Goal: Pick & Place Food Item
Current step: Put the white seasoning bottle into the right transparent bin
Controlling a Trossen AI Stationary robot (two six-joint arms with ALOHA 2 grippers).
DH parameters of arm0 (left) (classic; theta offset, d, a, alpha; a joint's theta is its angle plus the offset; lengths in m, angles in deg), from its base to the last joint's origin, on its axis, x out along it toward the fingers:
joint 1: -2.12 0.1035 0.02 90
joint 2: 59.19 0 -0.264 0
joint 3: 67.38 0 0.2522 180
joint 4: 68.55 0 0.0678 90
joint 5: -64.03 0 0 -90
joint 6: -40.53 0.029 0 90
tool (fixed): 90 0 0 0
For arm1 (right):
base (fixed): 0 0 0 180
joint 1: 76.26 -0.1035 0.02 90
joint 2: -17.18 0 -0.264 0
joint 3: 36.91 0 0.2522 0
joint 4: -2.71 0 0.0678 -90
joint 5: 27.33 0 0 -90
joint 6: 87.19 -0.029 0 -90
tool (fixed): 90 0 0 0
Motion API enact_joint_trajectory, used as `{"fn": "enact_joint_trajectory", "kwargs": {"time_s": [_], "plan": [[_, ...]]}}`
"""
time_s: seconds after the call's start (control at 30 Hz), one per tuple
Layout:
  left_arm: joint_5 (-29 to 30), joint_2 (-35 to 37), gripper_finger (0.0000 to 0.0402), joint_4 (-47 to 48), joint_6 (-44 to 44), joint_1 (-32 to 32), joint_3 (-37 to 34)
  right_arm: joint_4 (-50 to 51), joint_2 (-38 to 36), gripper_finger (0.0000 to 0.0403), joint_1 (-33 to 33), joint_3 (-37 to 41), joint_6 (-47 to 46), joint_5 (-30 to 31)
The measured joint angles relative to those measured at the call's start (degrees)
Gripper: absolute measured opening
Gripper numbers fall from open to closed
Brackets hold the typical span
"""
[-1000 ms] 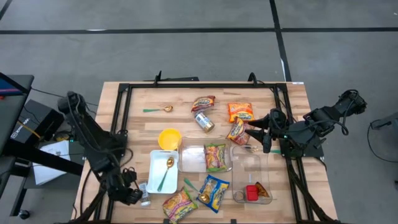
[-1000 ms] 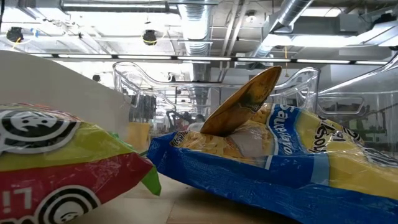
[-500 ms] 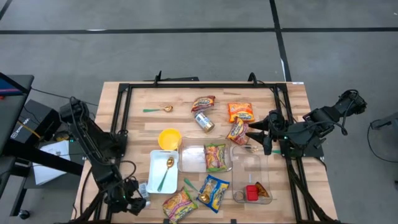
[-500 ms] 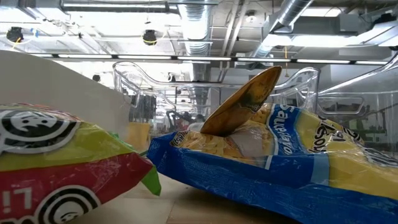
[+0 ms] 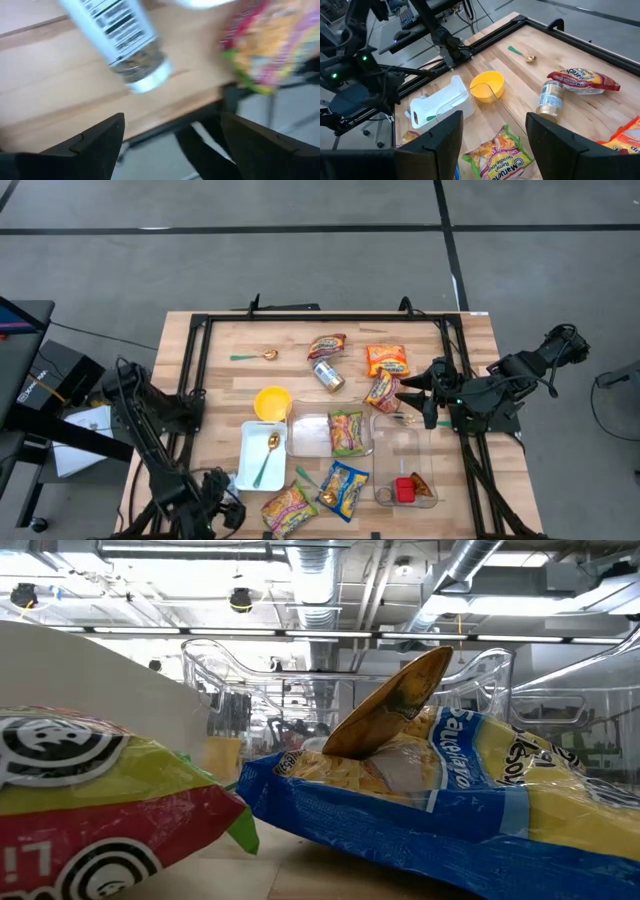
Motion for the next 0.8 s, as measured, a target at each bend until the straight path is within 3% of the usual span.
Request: {"fn": "enact_joint_trajectory", "kwargs": {"time_s": [0.2, 0.53, 0.8], "plan": [[-5.5, -5.7, 0.0323, 0.8, -1.4, 0.8, 2.6, 0.2, 0.0, 0.0210, -0.1, 0.0, -0.9, -0.1], [-5.0, -6.9, 0.0323, 5.3, -2.0, 4.5, 3.0, 0.2, 0.0, 0.0210, -0.2, 0.0, -1.1, -1.9], [-7.9, -11.0, 0.0323, 1.7, -2.7, 6.2, 2.9, 1.2, 0.0, 0.0210, -0.2, 0.0, -1.1, -2.8]]}}
